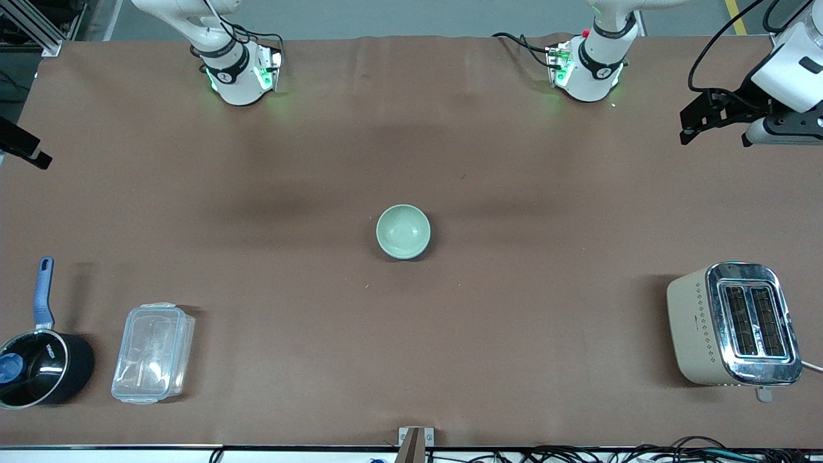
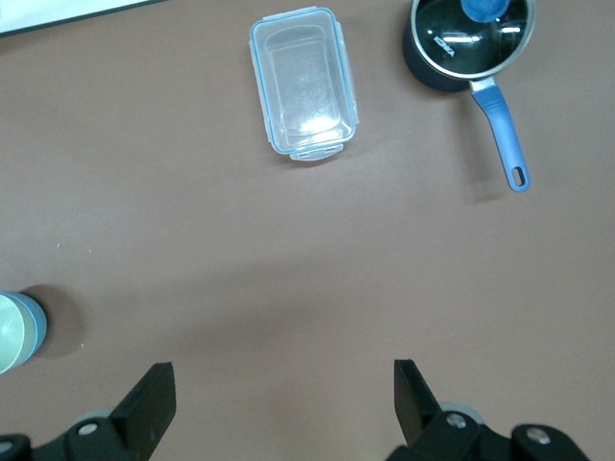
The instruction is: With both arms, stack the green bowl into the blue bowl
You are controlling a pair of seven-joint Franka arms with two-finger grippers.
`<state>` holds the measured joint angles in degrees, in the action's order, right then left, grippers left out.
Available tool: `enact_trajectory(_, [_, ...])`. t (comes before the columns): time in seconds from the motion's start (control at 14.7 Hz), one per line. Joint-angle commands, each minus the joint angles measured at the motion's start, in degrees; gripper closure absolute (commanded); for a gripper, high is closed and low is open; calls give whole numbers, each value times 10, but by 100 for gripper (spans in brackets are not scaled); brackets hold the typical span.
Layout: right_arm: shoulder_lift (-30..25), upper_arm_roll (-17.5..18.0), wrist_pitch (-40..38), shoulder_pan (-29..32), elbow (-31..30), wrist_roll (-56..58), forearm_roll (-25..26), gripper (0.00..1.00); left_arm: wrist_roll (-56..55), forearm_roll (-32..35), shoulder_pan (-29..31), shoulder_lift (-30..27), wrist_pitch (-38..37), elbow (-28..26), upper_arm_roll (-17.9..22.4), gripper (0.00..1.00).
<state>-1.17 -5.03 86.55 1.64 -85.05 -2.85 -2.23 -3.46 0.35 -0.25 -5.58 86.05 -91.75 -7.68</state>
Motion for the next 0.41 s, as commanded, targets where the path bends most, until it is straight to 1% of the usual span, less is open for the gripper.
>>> enact_trajectory(0.0, [7, 8, -16, -3, 17, 15, -6, 0, 6, 2, -3, 1, -12, 10, -1, 0])
enact_trajectory(0.34, [6, 9, -51, -9, 15, 15, -6, 0, 6, 2, -4, 0, -13, 10, -2, 0])
